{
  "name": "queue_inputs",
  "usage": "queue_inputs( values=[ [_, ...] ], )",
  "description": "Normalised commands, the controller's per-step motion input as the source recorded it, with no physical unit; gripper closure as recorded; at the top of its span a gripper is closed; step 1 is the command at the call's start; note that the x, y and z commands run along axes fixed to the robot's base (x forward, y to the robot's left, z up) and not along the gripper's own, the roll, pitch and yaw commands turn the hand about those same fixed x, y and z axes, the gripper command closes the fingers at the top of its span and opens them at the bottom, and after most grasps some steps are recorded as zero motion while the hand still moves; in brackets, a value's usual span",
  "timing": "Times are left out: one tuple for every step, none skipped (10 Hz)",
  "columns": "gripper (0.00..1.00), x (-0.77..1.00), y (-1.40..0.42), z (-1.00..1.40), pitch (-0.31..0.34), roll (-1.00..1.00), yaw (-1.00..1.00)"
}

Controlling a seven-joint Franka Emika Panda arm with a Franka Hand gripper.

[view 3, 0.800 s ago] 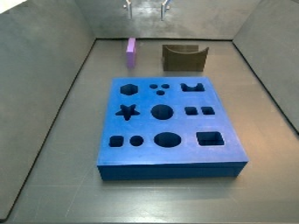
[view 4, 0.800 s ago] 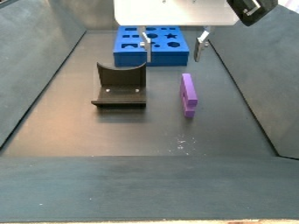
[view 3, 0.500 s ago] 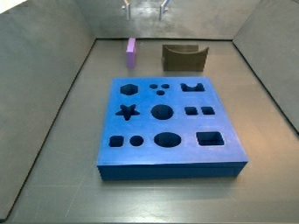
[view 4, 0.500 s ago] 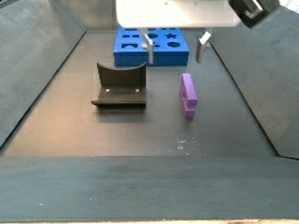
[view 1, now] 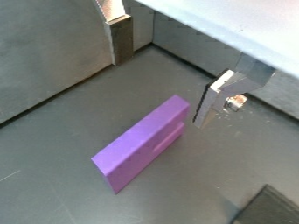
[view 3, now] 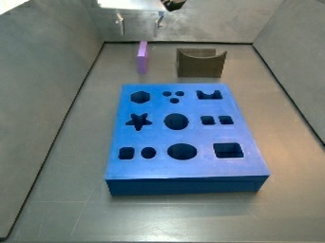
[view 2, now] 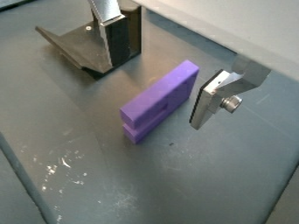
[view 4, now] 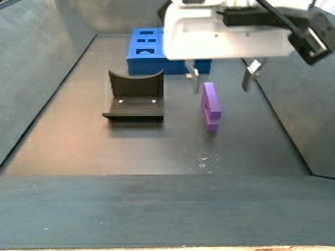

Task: Pick up the double-square object. Move up. Place the double-square object on the fixture. Regrasp the double-square object. Move to above the board. Insert the double-square object.
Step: Pick up the double-square object.

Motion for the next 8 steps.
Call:
queue_inputs(
  values=[
    [0.0, -0.05, 0.0, -0.63, -0.163, 0.0, -0.03],
    [0.0, 0.01, 0.01, -0.75, -0.077, -0.07, 0.0],
    [0.0, 0.14, 0.03, -0.83, -0.026, -0.11, 0.0],
    [0.0, 0.16, 0.04, -0.85, -0.023, -0.17, 0.0],
    [0.0, 0.12, 0.06, -0.88, -0.069, -0.2, 0.0],
    [0.0, 0.08, 0.07, -0.87, -0.134, -0.28, 0.0],
    [0.0, 0.06, 0.04, -0.86, -0.171, -0.27, 0.0],
    [0.0, 0.01, 0.03, -0.86, -0.206, -0.24, 0.0]
  ],
)
